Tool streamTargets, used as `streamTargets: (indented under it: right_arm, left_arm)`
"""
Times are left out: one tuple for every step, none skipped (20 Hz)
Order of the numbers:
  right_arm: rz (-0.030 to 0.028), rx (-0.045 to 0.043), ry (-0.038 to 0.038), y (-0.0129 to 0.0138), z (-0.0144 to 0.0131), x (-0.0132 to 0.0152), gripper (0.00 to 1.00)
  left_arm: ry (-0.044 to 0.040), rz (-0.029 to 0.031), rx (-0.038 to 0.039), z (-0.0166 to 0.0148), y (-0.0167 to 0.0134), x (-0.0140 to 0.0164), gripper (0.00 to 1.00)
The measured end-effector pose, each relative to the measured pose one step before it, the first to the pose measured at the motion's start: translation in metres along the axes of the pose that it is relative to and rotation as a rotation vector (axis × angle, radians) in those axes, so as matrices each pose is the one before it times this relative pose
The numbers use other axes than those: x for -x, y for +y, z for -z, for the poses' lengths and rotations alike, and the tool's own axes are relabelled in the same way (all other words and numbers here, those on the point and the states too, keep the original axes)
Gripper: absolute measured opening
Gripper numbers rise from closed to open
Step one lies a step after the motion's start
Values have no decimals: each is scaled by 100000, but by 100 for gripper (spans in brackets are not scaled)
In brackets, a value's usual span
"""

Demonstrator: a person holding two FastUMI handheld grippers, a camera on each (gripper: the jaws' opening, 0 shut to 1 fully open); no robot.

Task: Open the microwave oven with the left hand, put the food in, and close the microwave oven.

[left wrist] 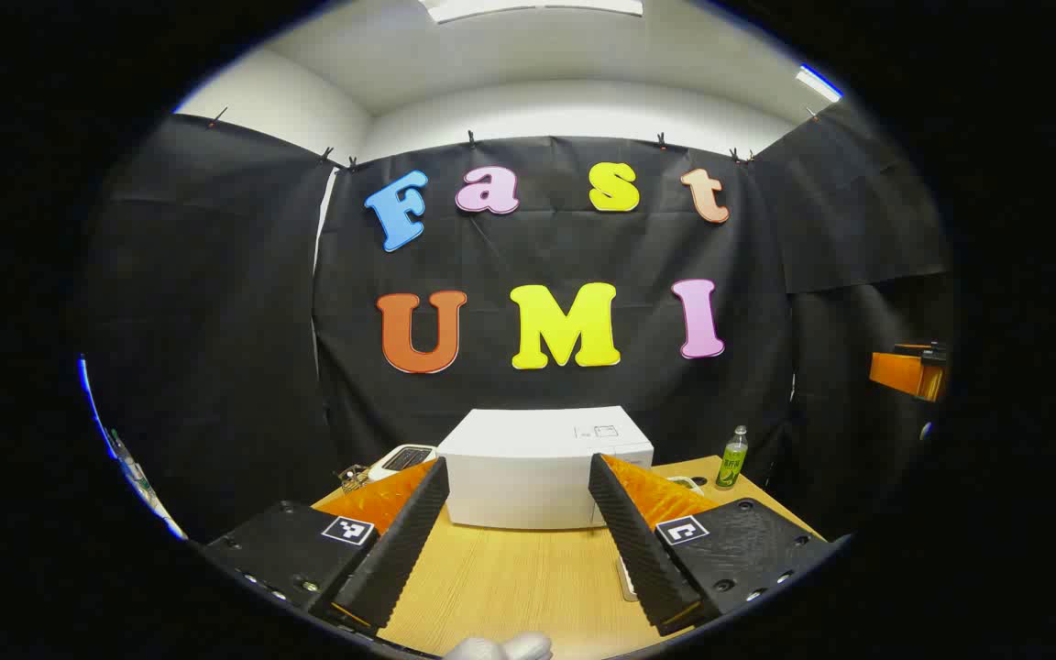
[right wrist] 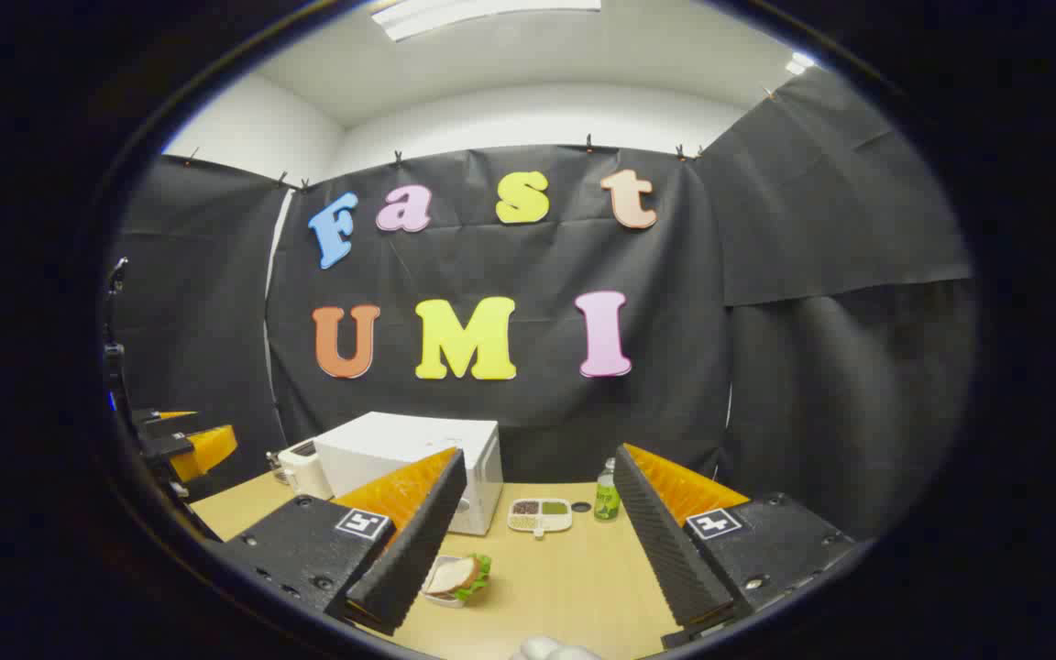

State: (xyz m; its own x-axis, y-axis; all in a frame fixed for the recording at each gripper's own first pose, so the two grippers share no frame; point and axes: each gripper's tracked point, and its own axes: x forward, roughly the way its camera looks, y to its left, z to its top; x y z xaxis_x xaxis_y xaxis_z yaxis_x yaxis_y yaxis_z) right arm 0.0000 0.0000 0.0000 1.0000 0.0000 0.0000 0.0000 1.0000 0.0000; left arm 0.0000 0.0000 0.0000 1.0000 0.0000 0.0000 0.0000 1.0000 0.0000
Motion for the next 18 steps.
streamTargets:
  right_arm:
    - [-39, 81, 52, -127, -41, -165, 95]
    - [115, 3, 237, -48, 148, -131, 95]
    - [-8, -127, -94, -162, -109, -225, 100]
    - [109, 33, 565, -20, 167, -150, 95]
    - [-108, 6, 199, -63, 83, -218, 100]
    - [71, 26, 295, -75, 17, -174, 96]
    - [-240, 174, 211, -32, -7, -97, 96]
    - [-59, 279, 216, -12, 118, -131, 96]
    - [-21, 368, 54, -65, -40, -157, 96]
    - [129, 249, 161, -206, 34, -243, 95]
    - [107, -54, -142, -160, -93, -161, 95]
    - [549, -254, 206, -214, 7, -138, 96]
    - [630, -444, -23, -301, -13, -188, 96]
    - [539, -366, 367, -191, 118, -179, 96]
    - [304, -110, 567, -222, 65, -29, 96]
    - [465, 119, 234, -196, 78, -133, 96]
    - [726, 534, 462, -300, 2, -82, 96]
    - [885, 808, 700, -410, 214, -75, 95]
  left_arm:
    - [231, 158, 39, 4, -128, -267, 85]
    - [229, 155, -72, 62, -123, -130, 85]
    - [-208, -1, -90, -74, -78, -143, 95]
    - [-256, 164, -199, -170, -213, -284, 96]
    - [-295, 142, -268, -46, -191, -316, 96]
    - [-78, 109, -276, 71, -128, -202, 96]
    - [149, 227, -119, 64, -218, -224, 95]
    - [-34, 286, 141, 48, -172, -247, 95]
    - [72, 220, 13, 91, -253, -380, 85]
    - [-120, 164, -122, 192, -120, -345, 85]
    - [-428, -12, -469, 168, -146, -450, 85]
    - [-781, -6, -697, 160, -90, -535, 95]
    - [272, -27, -932, 618, -260, -703, 95]
    - [76, 351, -490, 693, -240, -756, 95]
    - [-811, 1066, -149, 566, -557, -920, 95]
    - [-1880, 776, 735, 340, -566, -994, 95]
    - [927, 769, 869, 965, -683, -1094, 95]
    - [1390, 1638, 1023, 1418, -865, -1109, 95]
